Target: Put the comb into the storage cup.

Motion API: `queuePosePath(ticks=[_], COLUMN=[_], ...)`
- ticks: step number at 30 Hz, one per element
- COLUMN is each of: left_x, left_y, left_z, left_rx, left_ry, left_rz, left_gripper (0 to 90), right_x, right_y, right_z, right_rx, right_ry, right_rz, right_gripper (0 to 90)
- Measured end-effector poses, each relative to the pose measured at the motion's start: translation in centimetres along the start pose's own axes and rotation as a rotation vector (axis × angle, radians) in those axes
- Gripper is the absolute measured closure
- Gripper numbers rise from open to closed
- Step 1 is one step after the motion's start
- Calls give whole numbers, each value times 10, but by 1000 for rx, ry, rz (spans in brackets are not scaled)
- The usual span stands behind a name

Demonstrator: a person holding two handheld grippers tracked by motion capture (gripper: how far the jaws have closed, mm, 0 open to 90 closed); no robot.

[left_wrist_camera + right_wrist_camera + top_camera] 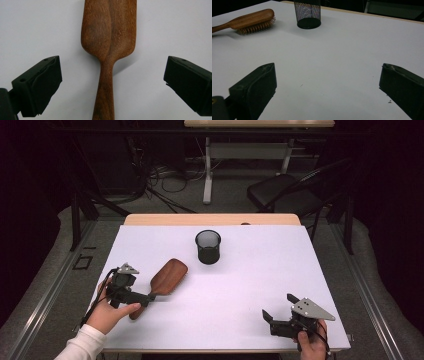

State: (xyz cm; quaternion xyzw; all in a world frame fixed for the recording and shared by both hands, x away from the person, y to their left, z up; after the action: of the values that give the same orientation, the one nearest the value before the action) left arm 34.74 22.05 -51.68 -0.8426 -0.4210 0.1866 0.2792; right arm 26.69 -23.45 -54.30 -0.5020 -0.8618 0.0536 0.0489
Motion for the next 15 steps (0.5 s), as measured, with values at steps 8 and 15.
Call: queuePosePath(ticks=[8,15], left_x=[3,4], left_y=[8,15], left_z=[3,7], left_rx=[42,70], left_ry=[10,10], left_rz=[-4,-7], left_gripper=[18,18], right_x=[0,0], right_y=[0,0], right_z=[0,0], right_rx=[-1,0], right_ry=[2,2], right_rz=[0,1], right_gripper=[10,10])
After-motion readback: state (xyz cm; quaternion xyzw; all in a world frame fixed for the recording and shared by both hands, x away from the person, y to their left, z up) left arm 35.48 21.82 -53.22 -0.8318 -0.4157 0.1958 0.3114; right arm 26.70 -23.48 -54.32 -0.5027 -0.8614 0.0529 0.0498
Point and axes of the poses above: each handheld gripper's, and its own axes: y roughly forward along the jaws, z roughly out of its underside, x roughly to its left, the point moved 4 cm from there along y, roughly forward along the jaws, and after that the axes turned 15 degrees about -x, right-handed, at the moved point
